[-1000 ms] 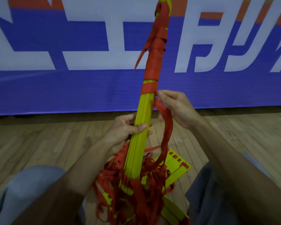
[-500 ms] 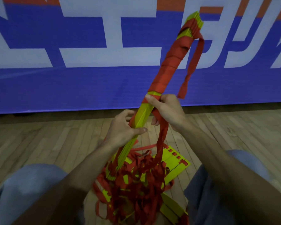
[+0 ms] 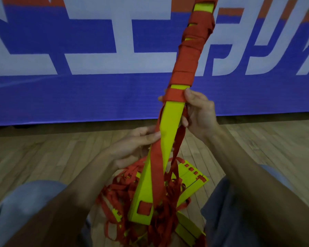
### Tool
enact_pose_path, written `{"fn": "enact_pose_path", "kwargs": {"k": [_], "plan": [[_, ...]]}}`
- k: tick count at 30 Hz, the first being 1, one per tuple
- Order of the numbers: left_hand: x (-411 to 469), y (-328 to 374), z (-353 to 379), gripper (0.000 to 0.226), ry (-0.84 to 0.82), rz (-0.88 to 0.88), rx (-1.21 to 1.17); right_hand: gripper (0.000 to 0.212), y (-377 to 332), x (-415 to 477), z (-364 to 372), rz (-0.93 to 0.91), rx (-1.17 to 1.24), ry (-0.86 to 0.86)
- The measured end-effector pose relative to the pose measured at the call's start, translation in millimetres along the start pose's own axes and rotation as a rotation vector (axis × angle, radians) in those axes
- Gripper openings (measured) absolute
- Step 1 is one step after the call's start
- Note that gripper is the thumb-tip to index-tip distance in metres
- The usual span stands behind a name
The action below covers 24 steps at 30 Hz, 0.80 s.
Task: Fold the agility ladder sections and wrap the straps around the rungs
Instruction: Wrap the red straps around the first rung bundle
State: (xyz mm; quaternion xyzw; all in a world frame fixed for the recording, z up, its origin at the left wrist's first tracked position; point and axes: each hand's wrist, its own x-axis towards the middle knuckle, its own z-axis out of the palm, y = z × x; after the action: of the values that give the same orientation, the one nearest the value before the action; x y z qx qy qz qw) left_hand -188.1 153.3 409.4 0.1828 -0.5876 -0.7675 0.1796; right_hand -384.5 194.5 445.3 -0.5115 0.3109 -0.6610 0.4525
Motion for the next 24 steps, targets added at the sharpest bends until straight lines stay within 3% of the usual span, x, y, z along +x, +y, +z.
{"fn": "enact_pose_path", "kwargs": {"k": [3,12,16,20,24], "plan": [[-2,-2,2,0.068,-0.141,-0.008,-0.064,0.056,5,2,-5,0.001,0.087,-0.073],[-2,2,-2,0.053,-0.068,-0.078,-0.066,0.053,0,-1,-1,-0.018,0.003,-0.062],[-2,0,-3,0.026,0.101,-0.082,-0.037,0.036,1,1,2,0.009,-0.221,0.025],[1,-2,-5,0.043,0.321,-0.067,0.026,0.037,5,2,13,0.051,-0.504,0.143],[5,-3,-4,0.05,0.497,-0.019,0.203,0.033,10,0,20,0.114,-0.696,0.102]]}}
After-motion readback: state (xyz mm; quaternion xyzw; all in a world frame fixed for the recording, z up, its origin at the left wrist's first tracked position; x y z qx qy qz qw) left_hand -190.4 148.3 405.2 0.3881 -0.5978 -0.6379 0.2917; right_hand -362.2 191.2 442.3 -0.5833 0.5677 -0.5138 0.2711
